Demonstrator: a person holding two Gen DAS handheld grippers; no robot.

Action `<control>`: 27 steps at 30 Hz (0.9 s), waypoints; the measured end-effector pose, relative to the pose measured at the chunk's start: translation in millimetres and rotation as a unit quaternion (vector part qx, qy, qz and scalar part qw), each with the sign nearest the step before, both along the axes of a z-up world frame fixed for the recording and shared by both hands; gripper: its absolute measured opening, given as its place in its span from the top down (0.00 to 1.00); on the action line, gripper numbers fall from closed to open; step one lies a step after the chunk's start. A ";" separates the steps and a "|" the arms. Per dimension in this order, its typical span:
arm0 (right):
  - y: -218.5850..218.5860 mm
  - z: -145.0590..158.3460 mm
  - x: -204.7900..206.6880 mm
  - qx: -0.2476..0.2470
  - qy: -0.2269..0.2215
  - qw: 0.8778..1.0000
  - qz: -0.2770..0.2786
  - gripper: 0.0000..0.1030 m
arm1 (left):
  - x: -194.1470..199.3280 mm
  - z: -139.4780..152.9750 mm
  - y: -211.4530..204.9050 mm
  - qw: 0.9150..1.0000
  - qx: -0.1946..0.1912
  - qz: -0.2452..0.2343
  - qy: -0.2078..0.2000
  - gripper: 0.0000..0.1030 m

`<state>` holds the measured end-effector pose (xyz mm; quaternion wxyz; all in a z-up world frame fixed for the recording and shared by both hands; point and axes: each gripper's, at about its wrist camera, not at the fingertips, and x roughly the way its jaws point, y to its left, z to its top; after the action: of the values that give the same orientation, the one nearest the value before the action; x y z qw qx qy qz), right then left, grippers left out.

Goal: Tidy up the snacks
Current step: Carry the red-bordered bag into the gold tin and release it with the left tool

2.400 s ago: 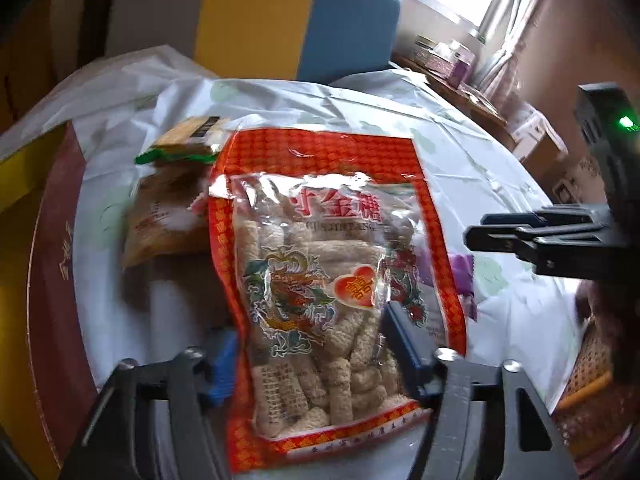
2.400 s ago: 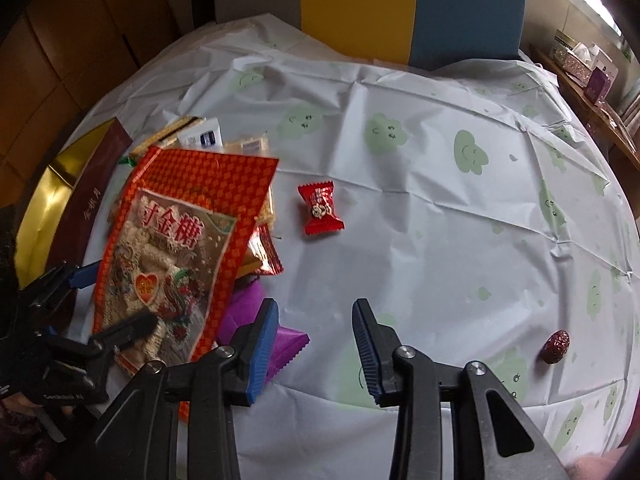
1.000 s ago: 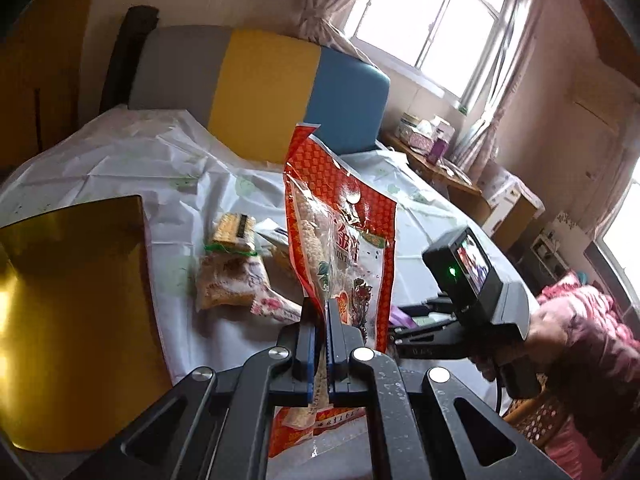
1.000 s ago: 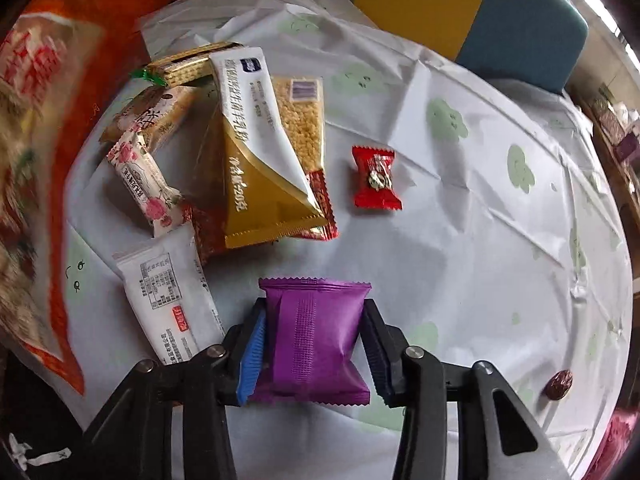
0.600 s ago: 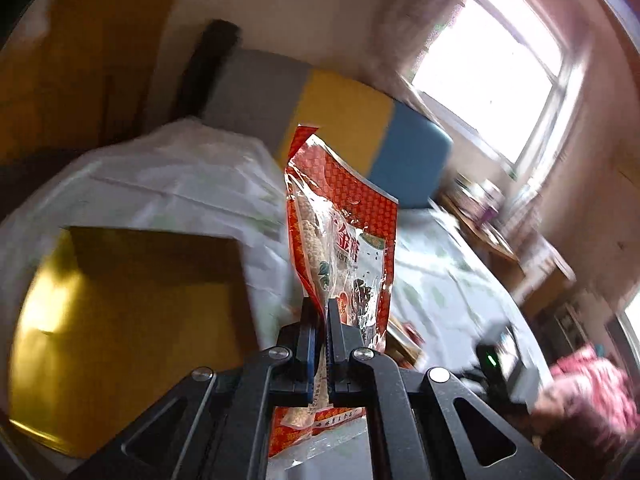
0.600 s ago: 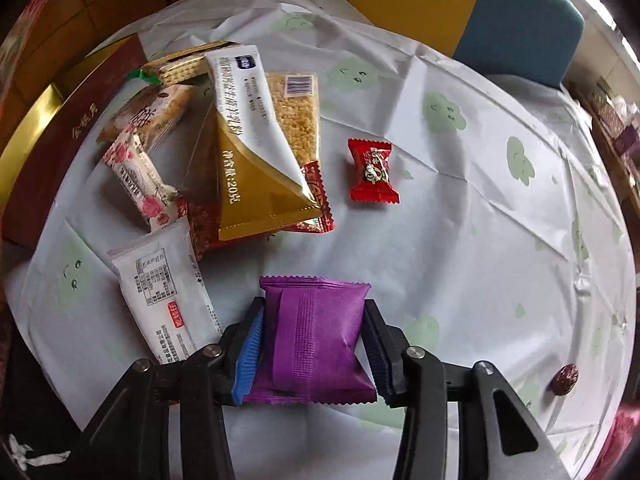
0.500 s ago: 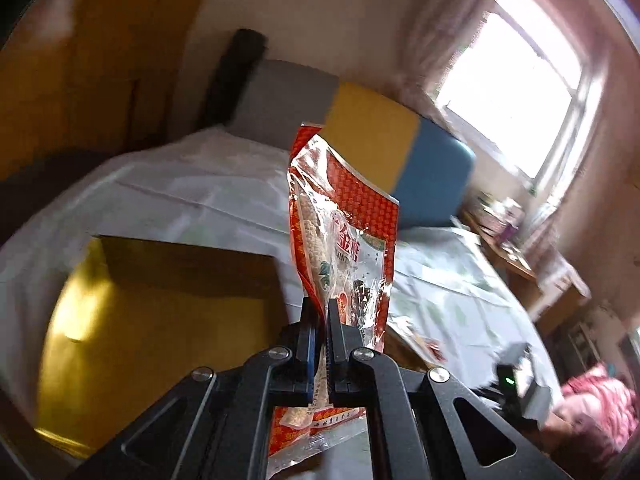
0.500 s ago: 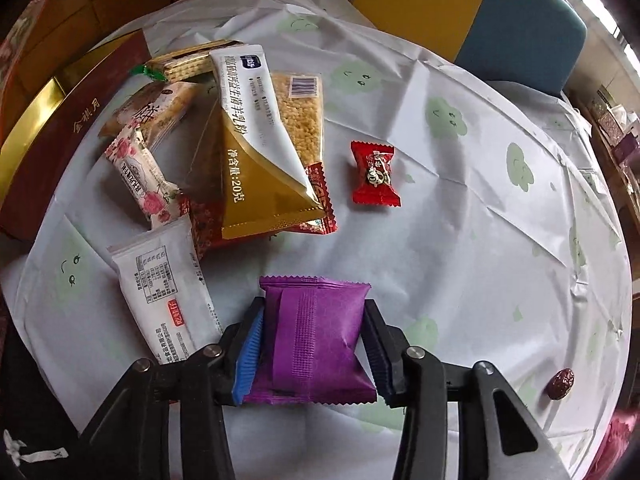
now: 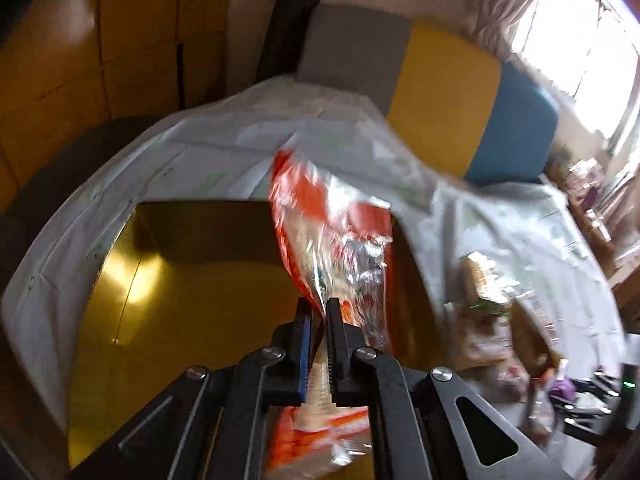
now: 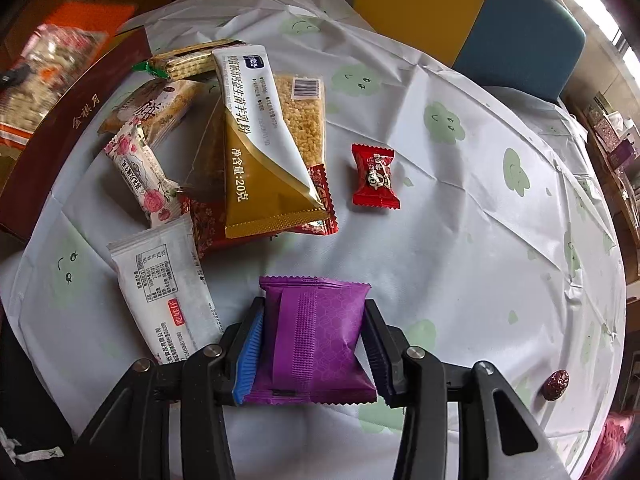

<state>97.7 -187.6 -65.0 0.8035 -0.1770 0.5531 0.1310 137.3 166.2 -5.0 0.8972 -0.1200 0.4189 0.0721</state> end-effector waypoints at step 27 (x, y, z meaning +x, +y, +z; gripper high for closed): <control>18.4 0.3 -14.9 -0.029 -0.019 0.999 0.021 0.55 | -83.1 22.8 -73.9 0.996 0.071 -0.028 -0.050 0.67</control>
<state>82.8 -169.1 -64.7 0.8056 -0.2141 0.5373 0.1284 54.3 92.3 17.7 0.9251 -0.0475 0.3703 0.0700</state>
